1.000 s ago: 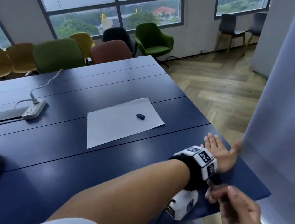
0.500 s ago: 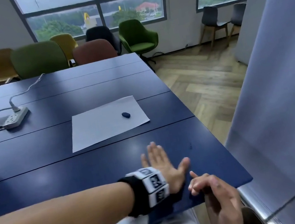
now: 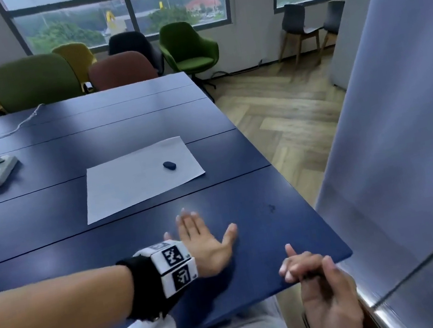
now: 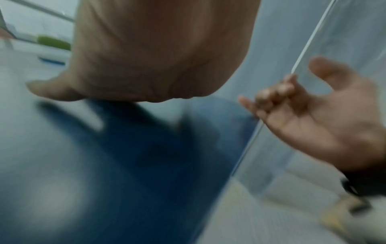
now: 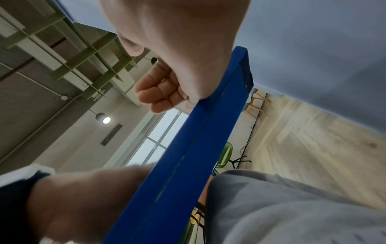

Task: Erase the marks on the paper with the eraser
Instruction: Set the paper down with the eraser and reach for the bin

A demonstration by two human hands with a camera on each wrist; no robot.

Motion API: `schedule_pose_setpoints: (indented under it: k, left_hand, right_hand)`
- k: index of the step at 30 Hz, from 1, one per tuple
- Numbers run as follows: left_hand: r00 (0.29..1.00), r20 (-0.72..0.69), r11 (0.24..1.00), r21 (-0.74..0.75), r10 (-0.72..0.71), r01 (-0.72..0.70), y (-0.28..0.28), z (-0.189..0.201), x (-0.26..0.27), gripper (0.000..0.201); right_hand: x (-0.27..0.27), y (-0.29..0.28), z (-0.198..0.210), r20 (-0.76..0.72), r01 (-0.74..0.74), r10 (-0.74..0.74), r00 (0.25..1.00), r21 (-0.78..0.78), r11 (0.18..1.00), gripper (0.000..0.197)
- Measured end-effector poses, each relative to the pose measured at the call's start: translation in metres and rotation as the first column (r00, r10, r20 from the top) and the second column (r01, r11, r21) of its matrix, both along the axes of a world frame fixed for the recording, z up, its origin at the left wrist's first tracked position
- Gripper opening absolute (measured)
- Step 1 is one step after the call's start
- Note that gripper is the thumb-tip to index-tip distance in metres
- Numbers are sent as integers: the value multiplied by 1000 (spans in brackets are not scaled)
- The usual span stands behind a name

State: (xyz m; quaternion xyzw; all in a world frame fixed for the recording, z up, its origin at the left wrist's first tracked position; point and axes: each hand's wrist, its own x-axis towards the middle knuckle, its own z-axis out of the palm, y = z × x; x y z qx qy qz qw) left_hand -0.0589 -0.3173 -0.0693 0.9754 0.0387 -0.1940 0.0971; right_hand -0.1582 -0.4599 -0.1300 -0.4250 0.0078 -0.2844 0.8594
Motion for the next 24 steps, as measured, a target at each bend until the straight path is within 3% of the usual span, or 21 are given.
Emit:
schedule_pose_setpoints:
  k: [2,5,9,12,14,17,19,21,24]
  left_hand:
    - [998,-25,995,84,-53,55,12,-10,-19,105]
    - [994,-8,994,16,-108,108,-5,-10,-16,103]
    - [965,43,961,-85,-260,263,-60,-13,0,155]
    - [943,2,930,-165,-332,327,-98,-14,11,161]
    - [960,23,924,-266,-280,276,-115,-1,23,155]
    - [983,10,914,-366,-184,174,-120,22,49,108]
    - [985,-10,940,-298,-174,163,-104,33,70,88]
    - [967,-71,962,-142,-244,233,-85,41,93,89]
    - [877,-181,892,6,-444,453,-67,50,108,102]
  right_hand:
    - [-1,1,0,6,-10,10,1000,-25,1000,55]
    - [-2,2,2,1,-16,16,1000,-32,999,55]
    - [-4,1,5,3,-4,4,1000,-32,999,46]
    - [-3,-2,10,-32,-5,4,999,-33,999,46]
    - [-3,-15,19,-78,-22,21,997,-4,1000,52]
    - [4,-57,49,-115,-8,1,993,-64,998,49]
    - [20,-99,70,-181,26,-47,982,-113,993,36]
    - [44,-146,87,-302,23,-79,950,-184,983,34]
    - [83,-214,95,-521,-51,-147,841,-346,937,28]
